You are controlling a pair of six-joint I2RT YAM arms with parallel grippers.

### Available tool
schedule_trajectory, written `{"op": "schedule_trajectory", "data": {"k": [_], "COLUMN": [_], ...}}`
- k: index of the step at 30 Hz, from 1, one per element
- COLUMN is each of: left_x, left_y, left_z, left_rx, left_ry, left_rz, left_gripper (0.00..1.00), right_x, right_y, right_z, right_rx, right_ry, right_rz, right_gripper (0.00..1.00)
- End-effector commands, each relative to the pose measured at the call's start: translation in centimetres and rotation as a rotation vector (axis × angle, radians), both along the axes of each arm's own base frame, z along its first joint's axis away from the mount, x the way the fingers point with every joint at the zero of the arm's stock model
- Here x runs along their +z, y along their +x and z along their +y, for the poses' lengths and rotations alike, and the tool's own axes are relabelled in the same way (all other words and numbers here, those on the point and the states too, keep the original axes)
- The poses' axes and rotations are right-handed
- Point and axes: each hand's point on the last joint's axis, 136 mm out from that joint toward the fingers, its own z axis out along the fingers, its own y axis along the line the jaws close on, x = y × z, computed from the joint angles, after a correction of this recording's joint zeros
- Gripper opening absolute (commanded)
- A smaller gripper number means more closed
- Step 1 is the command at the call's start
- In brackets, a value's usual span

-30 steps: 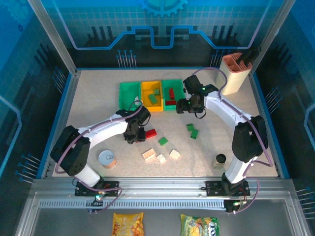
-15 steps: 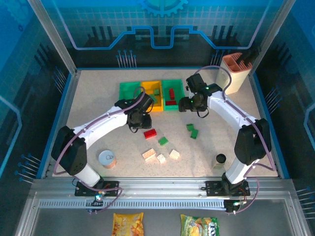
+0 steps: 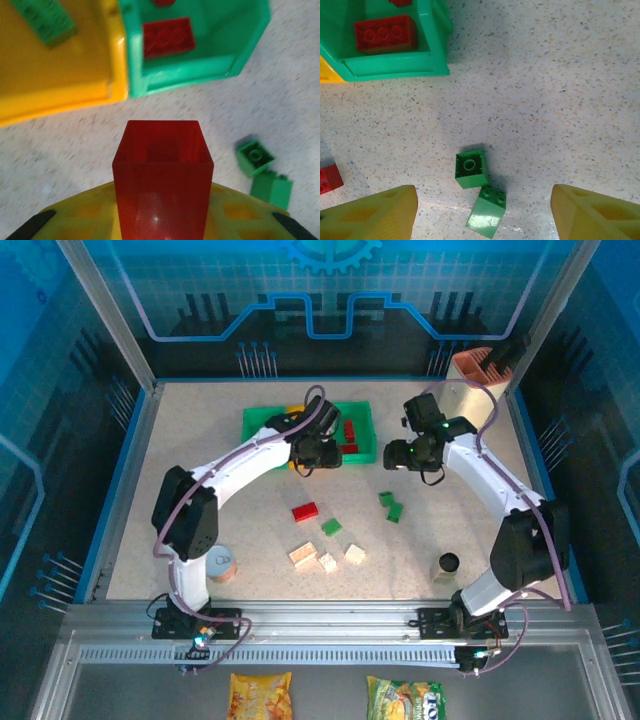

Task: Sort the legos into containers by color
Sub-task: Place the lego in the container.

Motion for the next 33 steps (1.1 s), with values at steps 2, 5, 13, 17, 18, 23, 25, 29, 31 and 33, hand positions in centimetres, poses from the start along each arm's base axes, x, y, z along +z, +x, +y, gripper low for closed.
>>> {"op": "schedule_trajectory", "data": {"k": [2, 5, 13, 17, 18, 23, 25, 29, 31, 33], "left_x": [1.8, 1.9, 0.6, -0.5, -0.8, -1.9, -1.8, -0.7, 0.4, 1.7], "left_y": [3.1, 5.0, 9.8, 11.6, 12.1, 13.3, 13.4, 13.1, 12.8, 12.3], "left_z": [-3.5, -4.9, -7.3, -7.4, -7.4, -7.2, -7.0, -6.8, -6.8, -6.6], "left_rx": [-0.056, -0.061, -0.05, -0.03, -0.024, -0.009, -0.004, -0.016, -0.028, -0.038], "left_ry": [-0.085, -0.119, -0.175, -0.173, -0.168, -0.174, -0.177, -0.182, -0.19, -0.197], "left_rz": [-0.088, -0.119, -0.175, -0.185, -0.188, -0.178, -0.176, -0.187, -0.199, -0.212], "left_gripper": [0.35, 0.35, 0.35, 0.36, 0.36, 0.44, 0.5, 0.55, 0.55, 0.56], "right_x": [0.9, 1.2, 1.7, 1.7, 1.8, 1.9, 2.0, 2.3, 2.5, 2.6], "right_y": [-1.3, -1.7, -2.8, -3.3, -3.4, -3.9, -4.0, -4.2, -4.2, -4.1], "right_z": [-1.5, -2.1, -3.0, -3.3, -3.4, -3.7, -3.8, -3.8, -3.7, -3.5], "right_rx": [-0.014, -0.024, -0.038, -0.043, -0.043, -0.045, -0.046, -0.046, -0.046, -0.044], "right_ry": [-0.005, -0.005, -0.005, -0.007, -0.008, -0.012, -0.014, -0.012, -0.004, 0.006], "right_rz": [-0.007, -0.008, -0.014, -0.013, -0.013, -0.012, -0.011, -0.016, -0.019, -0.021], "right_gripper": [0.72, 0.72, 0.72, 0.72, 0.72, 0.72, 0.72, 0.72, 0.72, 0.72]}}
